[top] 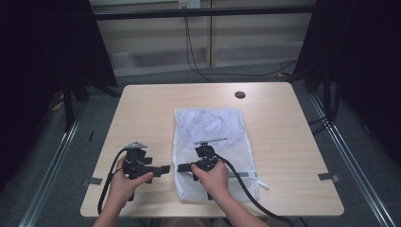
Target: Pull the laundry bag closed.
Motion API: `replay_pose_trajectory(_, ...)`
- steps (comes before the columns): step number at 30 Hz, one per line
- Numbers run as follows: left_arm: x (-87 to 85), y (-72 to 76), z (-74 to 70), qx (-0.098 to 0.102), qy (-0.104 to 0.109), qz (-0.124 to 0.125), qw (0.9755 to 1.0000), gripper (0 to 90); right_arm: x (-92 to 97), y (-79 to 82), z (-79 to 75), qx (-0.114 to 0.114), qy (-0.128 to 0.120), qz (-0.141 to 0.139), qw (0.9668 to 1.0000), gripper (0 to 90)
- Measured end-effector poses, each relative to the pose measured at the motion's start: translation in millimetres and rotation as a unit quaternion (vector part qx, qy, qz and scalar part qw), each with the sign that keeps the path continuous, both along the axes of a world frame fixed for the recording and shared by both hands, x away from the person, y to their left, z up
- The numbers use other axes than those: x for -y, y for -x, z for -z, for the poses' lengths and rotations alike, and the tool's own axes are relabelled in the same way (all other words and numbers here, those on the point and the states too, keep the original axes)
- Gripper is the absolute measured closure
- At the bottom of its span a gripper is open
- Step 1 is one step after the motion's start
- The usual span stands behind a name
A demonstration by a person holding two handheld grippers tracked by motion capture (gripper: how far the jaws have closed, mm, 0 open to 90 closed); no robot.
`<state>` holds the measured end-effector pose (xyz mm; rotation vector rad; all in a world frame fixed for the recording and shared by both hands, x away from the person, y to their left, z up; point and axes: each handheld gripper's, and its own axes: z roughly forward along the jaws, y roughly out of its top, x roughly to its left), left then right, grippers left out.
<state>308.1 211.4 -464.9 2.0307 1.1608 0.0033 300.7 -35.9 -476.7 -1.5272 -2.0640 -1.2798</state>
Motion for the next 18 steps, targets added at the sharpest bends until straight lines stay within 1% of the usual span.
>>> replay_pose_trajectory(1, 0.9, 0.5, 0.2, -0.003, 0.003, 0.001, 1.0000, 6.4, 0.7, -0.4, 0.1, 0.004, 0.000, -0.002, 1.0000, 87.3)
replay_pose_trajectory(3, 2.1, 1.1, 0.2, -0.006, 0.007, 0.001, 1.0000, 6.2, 1.7, -0.6, -1.3, 0.002, -0.003, 0.001, 1.0000, 87.3)
replay_pose_trajectory(4, 3.0, 1.3, 0.3, -0.009, 0.014, 0.005, 0.9999, 6.2, 2.7, -0.9, -1.5, 0.006, -0.002, 0.000, 1.0000, 87.3)
replay_pose_trajectory(6, 3.7, 1.4, 0.5, -0.007, 0.014, 0.003, 0.9999, 6.2, 3.2, -1.0, -2.3, 0.005, -0.004, 0.002, 1.0000, 87.3)
replay_pose_trajectory(9, 5.8, 2.0, 1.3, -0.014, 0.019, 0.011, 0.9997, 6.2, 5.6, -1.6, -5.2, 0.005, -0.010, 0.005, 0.9999, 87.3)
replay_pose_trajectory(11, 7.9, 2.2, 2.0, -0.020, 0.031, 0.015, 0.9992, 6.2, 6.4, -1.6, -5.8, 0.006, -0.009, 0.004, 0.9999, 87.4)
replay_pose_trajectory(12, 7.9, 2.2, 2.0, -0.020, 0.031, 0.015, 0.9992, 6.2, 6.3, -1.5, -6.2, 0.004, -0.012, 0.005, 0.9999, 87.3)
replay_pose_trajectory(14, 9.1, 2.4, 2.5, -0.025, 0.041, 0.019, 0.9987, 6.2, 6.8, -1.4, -5.8, 0.007, -0.010, 0.003, 0.9999, 87.3)
replay_pose_trajectory(15, 10.3, 2.7, 3.0, -0.030, 0.041, 0.018, 0.9985, 6.3, 7.4, -1.5, -5.7, 0.005, -0.012, 0.001, 0.9999, 87.3)
replay_pose_trajectory(18, 11.4, 2.9, 3.9, -0.035, 0.040, 0.020, 0.9984, 6.3, 8.4, -2.3, -6.5, 0.006, -0.016, 0.004, 0.9998, 87.3)
